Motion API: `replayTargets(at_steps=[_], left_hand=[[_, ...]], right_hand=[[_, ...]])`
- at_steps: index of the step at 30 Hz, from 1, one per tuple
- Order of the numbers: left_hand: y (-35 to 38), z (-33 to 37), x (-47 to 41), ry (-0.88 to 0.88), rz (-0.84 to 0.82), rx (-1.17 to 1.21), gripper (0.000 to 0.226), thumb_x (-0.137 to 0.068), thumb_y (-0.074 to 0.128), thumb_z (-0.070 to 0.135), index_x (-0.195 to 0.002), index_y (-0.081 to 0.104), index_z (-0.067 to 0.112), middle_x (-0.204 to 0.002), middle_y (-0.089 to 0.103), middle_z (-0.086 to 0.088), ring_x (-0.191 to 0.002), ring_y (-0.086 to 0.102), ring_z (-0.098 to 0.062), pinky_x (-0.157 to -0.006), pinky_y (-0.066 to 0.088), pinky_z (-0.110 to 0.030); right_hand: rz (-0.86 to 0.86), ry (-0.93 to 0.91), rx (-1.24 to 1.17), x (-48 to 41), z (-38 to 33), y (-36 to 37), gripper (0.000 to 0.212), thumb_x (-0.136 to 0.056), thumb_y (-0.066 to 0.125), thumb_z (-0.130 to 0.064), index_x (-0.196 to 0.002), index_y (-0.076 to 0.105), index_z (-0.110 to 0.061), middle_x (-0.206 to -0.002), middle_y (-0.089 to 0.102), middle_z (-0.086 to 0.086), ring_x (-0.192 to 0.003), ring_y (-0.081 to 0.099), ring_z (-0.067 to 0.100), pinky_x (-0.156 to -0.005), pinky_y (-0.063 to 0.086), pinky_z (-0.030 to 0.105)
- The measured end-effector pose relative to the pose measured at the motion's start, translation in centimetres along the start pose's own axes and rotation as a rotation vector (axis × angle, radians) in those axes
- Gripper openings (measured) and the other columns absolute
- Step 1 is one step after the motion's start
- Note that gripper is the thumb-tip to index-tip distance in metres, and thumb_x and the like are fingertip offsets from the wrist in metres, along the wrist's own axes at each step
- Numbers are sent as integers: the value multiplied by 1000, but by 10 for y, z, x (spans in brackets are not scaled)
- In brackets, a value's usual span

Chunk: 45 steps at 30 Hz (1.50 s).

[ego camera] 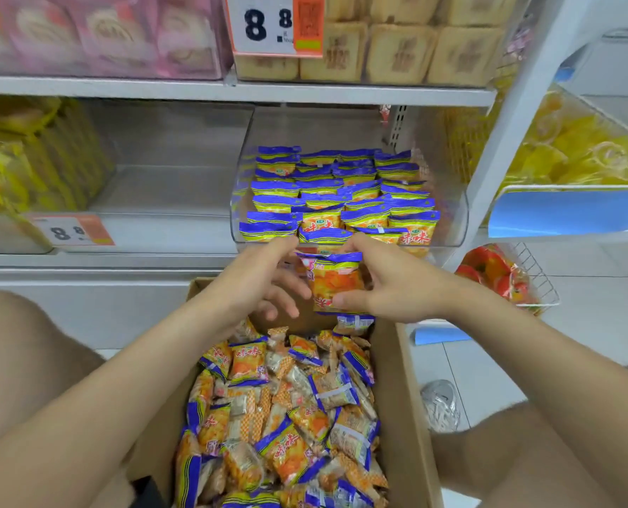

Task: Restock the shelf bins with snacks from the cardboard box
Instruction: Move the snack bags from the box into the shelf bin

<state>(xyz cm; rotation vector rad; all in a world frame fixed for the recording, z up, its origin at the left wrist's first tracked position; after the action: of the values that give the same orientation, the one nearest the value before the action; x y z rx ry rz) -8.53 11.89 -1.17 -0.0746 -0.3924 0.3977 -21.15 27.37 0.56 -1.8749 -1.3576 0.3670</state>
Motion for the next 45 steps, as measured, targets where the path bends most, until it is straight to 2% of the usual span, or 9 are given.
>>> replayTargets(at_steps=[4,9,13,18,24,26,30,34,45], left_hand=[[0,23,4,281,62,-67,25,-99,70,36,-115,72,17,-101,78,0,-83,76,-21,-61,57,-35],[11,36,0,397,117,-65,34,-91,75,38,-117,67,16,-100,77,-4,-86,77,-24,-72,64,-45],[25,54,-5,466,192,24,25,-93,76,32,-106,66,13,-99,76,-4,-84,79,-25,-74,66,-49],[49,71,-14,444,119,255,27,-96,75,22,-108,59,4,-109,74,-16,-94,78,-26,-77,65,-43],[62,66,-34,882,279,-892,23,-102,61,26,-125,61,26,-123,64,12,-117,58,-12,-97,50,-39],[70,58,-42,901,184,-1075,30,-104,55,26,-134,58,28,-142,57,9,-133,51,-15,-106,44,-42],[80,45,-50,876,108,-1204,31,-107,48,28,-137,54,32,-157,46,10,-144,42,-14,-114,32,-41],[75,43,-56,829,115,-1250,30,-109,44,27,-137,56,29,-149,53,12,-137,49,-16,-112,34,-42],[64,43,-55,819,78,-1139,18,-107,49,32,-117,63,27,-119,65,12,-113,60,-14,-95,51,-46]], right_hand=[[-40,30,-326,11,3,-17,51,-85,84,-43,-128,64,-25,-119,76,0,-112,72,24,-99,56,55],[112,16,-336,19,-9,-37,43,-88,83,-43,-125,67,-27,-112,77,3,-102,75,24,-92,60,57],[235,104,-576,26,-5,-64,51,-88,84,-25,-128,51,-21,-109,78,5,-98,77,26,-87,61,46],[386,30,-732,36,1,-94,39,-82,83,-1,-115,63,-10,-104,79,12,-95,77,32,-86,63,48],[786,-22,-174,56,28,-144,58,-74,91,-21,-123,61,-32,-98,74,-5,-86,73,18,-76,61,41],[758,8,-19,54,38,-147,67,-73,93,-25,-123,48,-27,-95,74,-6,-85,71,17,-78,57,40],[593,-8,343,39,43,-138,53,-83,86,-27,-130,61,-25,-118,71,-7,-114,66,21,-96,51,34],[400,0,662,23,41,-126,58,-91,77,-30,-145,57,-29,-135,69,1,-125,61,32,-100,52,47],[30,85,829,7,28,-105,51,-98,59,-13,-145,59,-32,-125,65,5,-114,57,31,-84,47,39]])
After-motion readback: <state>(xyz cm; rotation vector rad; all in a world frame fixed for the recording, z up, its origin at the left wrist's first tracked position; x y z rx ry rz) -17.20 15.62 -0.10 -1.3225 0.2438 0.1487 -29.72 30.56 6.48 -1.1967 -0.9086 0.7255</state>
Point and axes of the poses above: each hand's wrist, its own x-axis away from the middle knuckle, its own y-axis out of the palm, z = x × y, the point moved 4 cm from there along -x, towards the middle knuckle
